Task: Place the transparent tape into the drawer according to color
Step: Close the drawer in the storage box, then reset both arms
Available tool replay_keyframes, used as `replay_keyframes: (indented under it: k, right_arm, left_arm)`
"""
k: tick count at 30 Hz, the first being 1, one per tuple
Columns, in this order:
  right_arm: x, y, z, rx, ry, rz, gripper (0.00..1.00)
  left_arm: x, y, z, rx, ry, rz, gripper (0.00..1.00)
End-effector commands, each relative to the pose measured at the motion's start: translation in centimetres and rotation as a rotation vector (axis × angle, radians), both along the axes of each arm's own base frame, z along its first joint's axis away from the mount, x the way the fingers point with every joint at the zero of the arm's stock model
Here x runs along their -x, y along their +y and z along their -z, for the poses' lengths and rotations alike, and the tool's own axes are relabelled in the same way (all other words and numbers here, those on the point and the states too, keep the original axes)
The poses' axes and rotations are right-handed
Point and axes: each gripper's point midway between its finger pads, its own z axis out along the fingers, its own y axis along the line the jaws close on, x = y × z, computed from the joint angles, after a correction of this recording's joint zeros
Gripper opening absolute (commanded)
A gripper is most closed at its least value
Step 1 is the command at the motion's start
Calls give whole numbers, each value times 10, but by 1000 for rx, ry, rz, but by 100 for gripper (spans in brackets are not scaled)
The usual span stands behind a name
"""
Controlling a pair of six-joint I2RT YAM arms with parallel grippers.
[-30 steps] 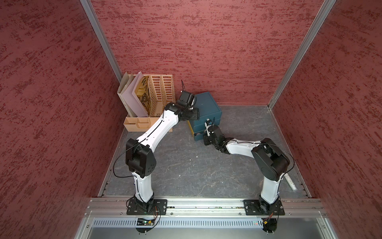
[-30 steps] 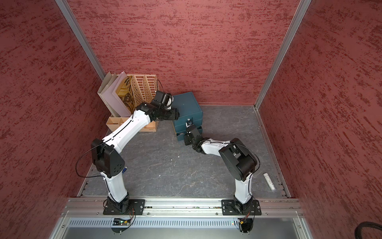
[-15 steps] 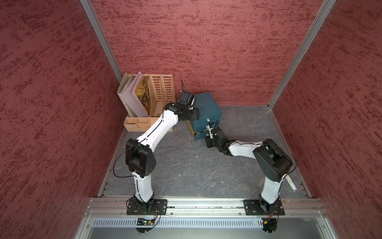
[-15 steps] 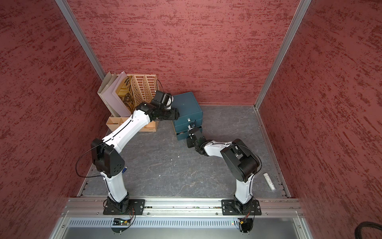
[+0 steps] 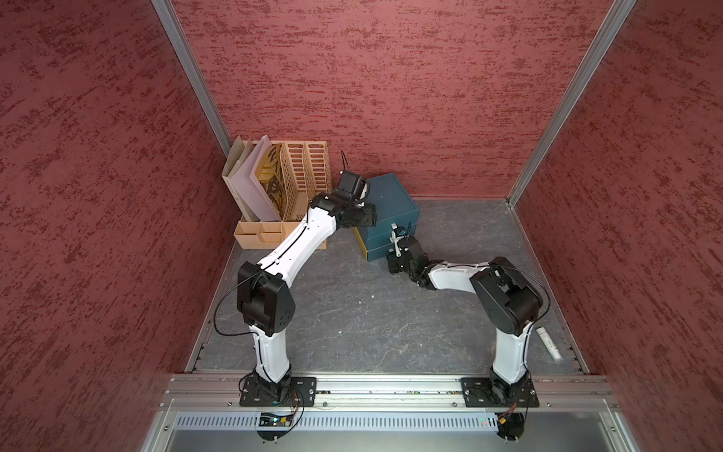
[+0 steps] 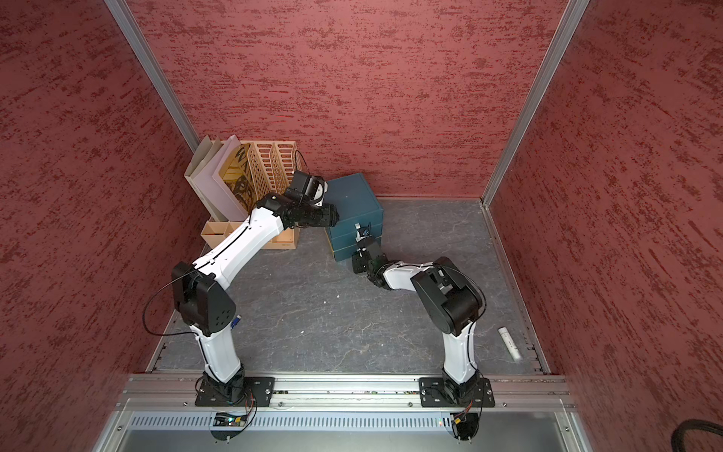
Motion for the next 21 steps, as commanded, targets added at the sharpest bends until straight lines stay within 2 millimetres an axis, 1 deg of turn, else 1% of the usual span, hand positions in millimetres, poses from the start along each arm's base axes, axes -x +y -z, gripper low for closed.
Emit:
replay_keyframes:
  k: [1, 4, 7, 8, 10, 11, 14, 17, 18, 19, 20, 21]
  right_arm:
    - [-21, 8, -24, -36, -80, 4, 35]
    - [-16, 6, -25, -42, -65, 5, 36]
    - [-2, -3, -25, -48, -30, 21, 38]
    - [5, -7, -24, -48, -11, 22, 40]
    - [20, -15, -24, -51, 25, 29, 45]
    - [29, -19, -25, -46, 46, 25, 49]
    - [53, -33, -28, -34, 100, 28, 64]
    - [76, -48, -38, -16, 133, 31, 85]
    - [82, -53, -42, -10, 136, 32, 93]
    - [89, -57, -47, -5, 138, 34, 98]
    - [95, -63, -48, 6, 143, 35, 99]
    - [100, -67, -58, 2, 130, 37, 98]
  left_arm:
    - [10, 1, 15, -35, 61, 35, 65]
    - [11, 1, 14, -34, 61, 38, 65]
    - [14, 1, 13, -25, 53, 38, 65]
    - [16, 1, 12, -19, 47, 37, 67]
    - [18, 1, 6, -2, 26, 35, 75]
    - [20, 2, 2, 6, 9, 32, 80]
    - [27, 6, -19, 39, -69, 23, 100]
    - [42, 10, -38, 88, -153, 32, 100]
    - [48, 12, -42, 99, -175, 28, 100]
    - [54, 16, -46, 112, -202, 23, 100]
    - [61, 21, -48, 122, -226, 17, 100]
    - [66, 27, -50, 125, -246, 7, 100]
